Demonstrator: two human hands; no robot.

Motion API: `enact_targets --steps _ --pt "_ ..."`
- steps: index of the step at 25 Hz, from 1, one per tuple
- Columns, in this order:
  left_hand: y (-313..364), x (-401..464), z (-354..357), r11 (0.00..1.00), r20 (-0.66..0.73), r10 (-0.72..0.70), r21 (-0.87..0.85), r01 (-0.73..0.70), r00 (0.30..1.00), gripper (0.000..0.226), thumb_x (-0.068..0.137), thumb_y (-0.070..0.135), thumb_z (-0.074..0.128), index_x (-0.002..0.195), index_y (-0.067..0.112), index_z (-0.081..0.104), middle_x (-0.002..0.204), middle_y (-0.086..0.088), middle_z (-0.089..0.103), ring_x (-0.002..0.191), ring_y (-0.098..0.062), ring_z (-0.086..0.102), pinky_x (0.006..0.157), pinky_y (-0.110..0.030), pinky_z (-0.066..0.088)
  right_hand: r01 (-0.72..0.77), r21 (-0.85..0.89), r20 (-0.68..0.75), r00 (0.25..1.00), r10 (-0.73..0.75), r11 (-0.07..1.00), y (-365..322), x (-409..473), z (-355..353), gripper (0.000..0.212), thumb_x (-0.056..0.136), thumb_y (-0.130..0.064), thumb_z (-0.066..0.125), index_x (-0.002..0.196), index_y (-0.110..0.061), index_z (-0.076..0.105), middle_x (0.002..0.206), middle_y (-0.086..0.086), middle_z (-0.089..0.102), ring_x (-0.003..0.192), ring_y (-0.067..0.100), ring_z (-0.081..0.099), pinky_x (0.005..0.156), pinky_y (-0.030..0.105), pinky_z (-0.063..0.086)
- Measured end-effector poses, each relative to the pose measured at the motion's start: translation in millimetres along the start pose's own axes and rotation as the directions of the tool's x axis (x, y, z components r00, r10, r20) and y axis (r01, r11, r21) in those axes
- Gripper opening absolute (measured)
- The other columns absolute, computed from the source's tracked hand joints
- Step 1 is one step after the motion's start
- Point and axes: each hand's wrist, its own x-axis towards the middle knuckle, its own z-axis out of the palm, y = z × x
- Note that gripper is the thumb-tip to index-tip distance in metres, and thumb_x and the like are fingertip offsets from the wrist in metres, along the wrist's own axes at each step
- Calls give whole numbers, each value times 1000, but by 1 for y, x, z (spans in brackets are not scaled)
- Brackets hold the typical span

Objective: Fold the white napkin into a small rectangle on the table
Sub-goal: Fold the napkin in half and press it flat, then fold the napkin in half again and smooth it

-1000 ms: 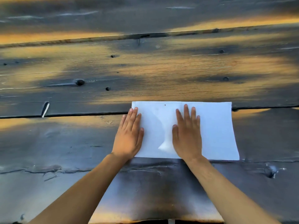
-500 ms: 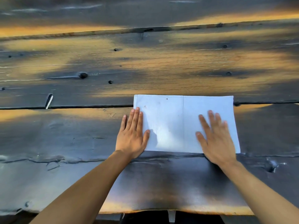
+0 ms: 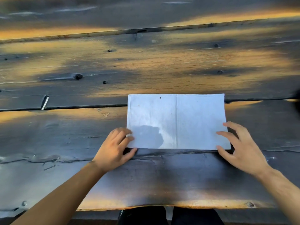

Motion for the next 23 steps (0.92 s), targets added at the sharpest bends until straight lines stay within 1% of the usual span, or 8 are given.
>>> enact_targets --steps 2,4,8,12,15,18,20,23 --pt "-6 -16 -1 995 58 90 28 -91 994 24 96 25 64 105 4 70 112 -11 65 108 -33 64 90 -44 53 20 -25 51 999 -19 999 10 -12 -7 33 78 -21 78 110 -13 72 130 6 55 122 27 54 91 48 55" --pt "-13 -22 0 994 75 95 48 -99 993 21 97 19 63 109 3 71 113 -11 67 110 -32 65 92 -43 54 46 -54 97 994 -40 998 20 -22 -5 31 77 -16 79 107 -13 73 125 1 59 119 24 58 84 47 58" --pt "-16 -15 2 989 50 119 85 -123 992 24 100 14 55 108 -1 72 111 -15 67 105 -34 65 92 -40 55 89 -48 7 996 -89 995 30 -26 3 26 90 -25 59 104 -11 75 121 -1 65 116 22 64 88 43 57" --pt "-10 -11 1 990 30 109 85 -111 994 22 98 11 55 103 -2 72 105 -14 66 100 -33 65 87 -38 55 89 -48 -65 994 -92 995 23 -25 4 24 91 -22 58 99 -9 78 116 3 69 109 25 67 88 43 58" --pt "-5 -9 1 994 16 84 69 -85 996 20 97 9 56 99 -2 72 103 -13 66 98 -31 64 87 -36 54 35 -29 -74 997 -37 999 18 -25 -1 26 91 -24 57 98 -12 78 108 2 68 101 23 66 79 40 58" --pt "-1 -9 3 997 -6 60 56 -60 998 17 96 8 57 96 0 72 101 -11 66 96 -31 64 86 -36 53 -144 38 -102 984 147 989 11 -28 -1 16 94 -18 63 103 -19 75 88 -7 64 79 18 62 70 33 53" --pt "5 -11 7 999 -19 33 43 -32 999 17 96 9 56 96 1 71 101 -10 66 96 -31 64 83 -38 53 -368 283 -71 913 401 886 0 -29 -2 18 96 -12 63 105 -25 71 79 -9 69 71 11 66 71 24 52" --pt "19 -15 17 1000 -49 -19 15 20 999 18 97 10 55 96 2 72 100 -9 66 95 -31 64 83 -38 49 -463 714 -26 732 680 525 -27 -19 -7 18 97 -5 56 103 -17 68 84 -5 76 82 14 75 79 22 58"
